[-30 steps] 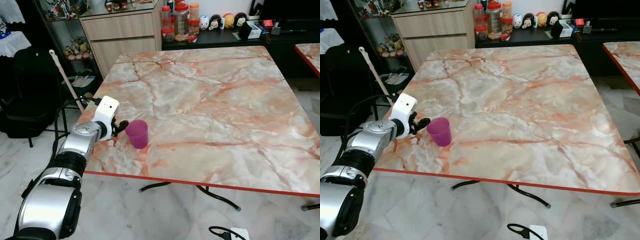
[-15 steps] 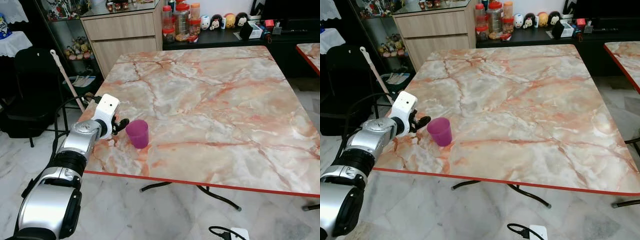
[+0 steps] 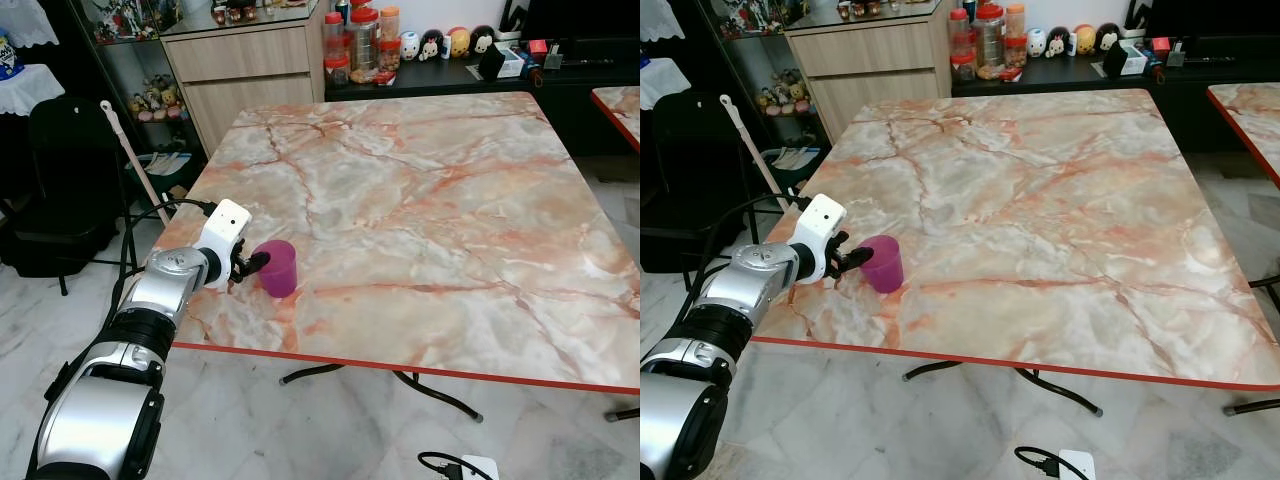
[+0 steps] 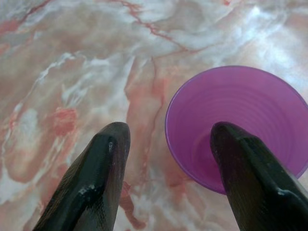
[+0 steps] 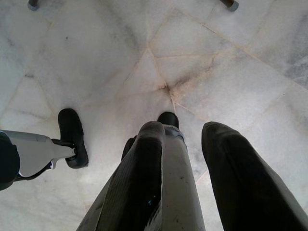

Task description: Setting the table

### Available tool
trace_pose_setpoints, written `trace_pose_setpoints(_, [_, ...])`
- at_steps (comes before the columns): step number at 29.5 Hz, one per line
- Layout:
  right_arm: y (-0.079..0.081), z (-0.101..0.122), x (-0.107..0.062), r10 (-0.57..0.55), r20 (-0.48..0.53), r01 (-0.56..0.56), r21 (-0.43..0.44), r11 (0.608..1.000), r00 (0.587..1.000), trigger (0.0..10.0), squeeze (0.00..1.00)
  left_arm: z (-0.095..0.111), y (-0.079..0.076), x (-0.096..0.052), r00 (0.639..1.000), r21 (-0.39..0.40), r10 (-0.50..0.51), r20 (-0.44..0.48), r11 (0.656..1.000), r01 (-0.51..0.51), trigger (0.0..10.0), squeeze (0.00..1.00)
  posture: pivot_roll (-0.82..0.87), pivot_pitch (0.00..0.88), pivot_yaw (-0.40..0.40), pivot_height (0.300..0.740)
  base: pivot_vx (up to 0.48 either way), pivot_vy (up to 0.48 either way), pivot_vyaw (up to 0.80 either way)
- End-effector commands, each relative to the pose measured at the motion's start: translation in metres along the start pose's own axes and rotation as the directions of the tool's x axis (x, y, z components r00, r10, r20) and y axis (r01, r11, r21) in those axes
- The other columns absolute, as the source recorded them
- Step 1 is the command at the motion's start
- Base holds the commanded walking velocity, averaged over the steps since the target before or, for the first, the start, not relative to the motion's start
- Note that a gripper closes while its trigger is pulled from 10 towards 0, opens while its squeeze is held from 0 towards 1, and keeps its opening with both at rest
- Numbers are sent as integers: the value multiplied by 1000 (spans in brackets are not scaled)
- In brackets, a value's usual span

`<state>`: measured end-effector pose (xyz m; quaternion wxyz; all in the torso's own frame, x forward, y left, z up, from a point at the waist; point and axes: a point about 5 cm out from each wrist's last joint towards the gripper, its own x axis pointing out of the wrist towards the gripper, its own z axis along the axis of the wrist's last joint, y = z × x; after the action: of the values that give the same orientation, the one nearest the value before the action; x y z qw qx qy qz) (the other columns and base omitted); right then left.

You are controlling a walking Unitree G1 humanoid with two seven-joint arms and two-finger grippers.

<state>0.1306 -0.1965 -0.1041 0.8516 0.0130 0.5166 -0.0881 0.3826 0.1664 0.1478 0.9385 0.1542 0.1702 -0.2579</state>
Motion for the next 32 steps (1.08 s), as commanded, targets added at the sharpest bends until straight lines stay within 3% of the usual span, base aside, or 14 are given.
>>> trace_pose_setpoints(1, [4, -11, -1, 7, -39, -6, 11, 1000, 999, 10000, 0, -6, 1, -2, 1000, 8, -3, -31, 1000, 3, 9294, 0, 31, 0, 126, 740, 0, 0, 0])
trace_pose_setpoints(6, [4, -11, -2, 5, -42, -5, 12, 1000, 999, 10000, 0, -10, -2, -1, 999, 8, -17, -52, 1000, 18, 9373, 0, 26, 0, 129, 740, 0, 0, 0])
trace_pose_setpoints(7, [4, -11, -2, 5, -42, -4, 13, 1000, 999, 10000, 0, -10, -3, -1, 998, 10, -29, -57, 1000, 29, 7216, 0, 26, 0, 130, 740, 0, 0, 0])
trace_pose_setpoints(8, [4, -12, -2, 4, -42, -3, 16, 1000, 999, 10000, 0, -11, -5, 0, 997, 13, -42, -62, 999, 43, 4078, 0, 24, 0, 132, 740, 0, 0, 0])
trace_pose_setpoints(9, [4, -12, -2, 4, -42, -3, 16, 1000, 999, 10000, 0, -11, -5, 0, 997, 13, -42, -62, 999, 43, 4078, 0, 24, 0, 132, 740, 0, 0, 0])
trace_pose_setpoints(10, [4, -12, -2, 3, -43, -2, 19, 1000, 999, 10000, 0, -11, -6, 0, 997, 14, -46, -61, 999, 47, 2863, 0, 24, 0, 132, 740, 0, 0, 0])
trace_pose_setpoints(11, [4, -12, -2, 3, -43, -2, 19, 1000, 999, 10000, 0, -10, -6, 0, 997, 14, -47, -61, 999, 48, 588, 0, 22, 0, 134, 740, 0, 0, 0])
trace_pose_setpoints(13, [4, -12, -2, 3, -43, -2, 20, 1000, 999, 10000, 0, -10, -6, 0, 997, 13, -48, -62, 999, 49, 0, 0, 23, 0, 133, 740, 0, 0, 0])
trace_pose_setpoints(32, [4, -12, -2, 1, -41, 0, 22, 1000, 999, 10000, 0, -7, -4, 0, 998, 12, -31, -54, 999, 32, 0, 0, 21, 0, 131, 740, 0, 0, 0])
